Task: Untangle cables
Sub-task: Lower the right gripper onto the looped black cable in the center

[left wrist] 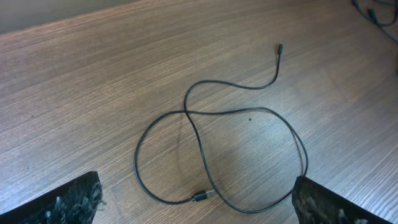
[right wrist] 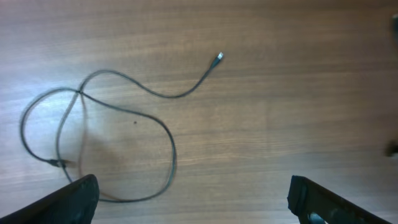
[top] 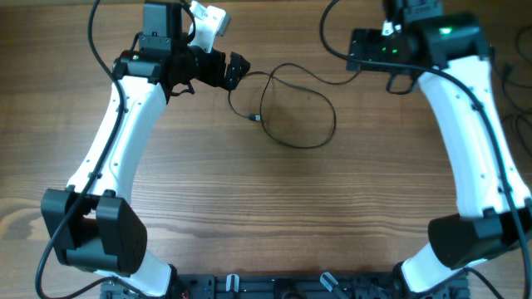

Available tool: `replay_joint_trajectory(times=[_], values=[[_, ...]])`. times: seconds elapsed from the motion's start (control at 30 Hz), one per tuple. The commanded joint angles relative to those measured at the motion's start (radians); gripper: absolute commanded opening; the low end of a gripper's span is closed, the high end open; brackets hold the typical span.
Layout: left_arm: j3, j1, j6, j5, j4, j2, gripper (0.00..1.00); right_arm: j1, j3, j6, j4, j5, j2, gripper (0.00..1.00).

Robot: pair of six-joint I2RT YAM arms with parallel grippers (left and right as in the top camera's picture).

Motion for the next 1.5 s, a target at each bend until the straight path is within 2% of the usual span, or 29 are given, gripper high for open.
replay_joint_trajectory(times=[0.0,0.23,0.37,0.47,0.57,0.63,0.77,0.87,1.47], values=[[-0.004,0.002,0.020,-0.013,0.010,0.001,1.00,0.018,-0.146,0.024,0.107,-0.060,0.028,1.00],[-0.004,0.002,0.016,-0.105,0.026,0.001,1.00,0.043,-0.442,0.061,0.397,-0.100,0.028,1.00],[-0.004,0.002,0.013,-0.113,0.032,0.001,0.99,0.044,-0.563,0.089,0.498,-0.108,0.028,1.00],[-0.004,0.002,-0.055,-0.183,0.049,0.001,1.00,0.044,-0.655,0.098,0.576,-0.120,0.028,1.00],[-0.004,0.002,-0.059,-0.187,0.051,0.001,0.99,0.044,-0.718,0.097,0.631,-0.127,0.028,1.00],[-0.004,0.002,-0.060,-0.188,0.051,0.001,0.98,0.044,-0.747,0.097,0.655,-0.141,0.028,1.00],[-0.004,0.002,-0.072,-0.205,0.051,0.001,0.90,0.044,-0.789,0.072,0.695,-0.179,0.028,1.00],[-0.004,0.002,-0.103,-0.253,0.052,0.001,0.90,0.044,-0.811,0.073,0.718,-0.179,0.028,1.00],[-0.004,0.002,-0.105,-0.256,0.051,0.001,0.90,0.103,-0.832,0.080,0.768,-0.208,0.028,1.00]])
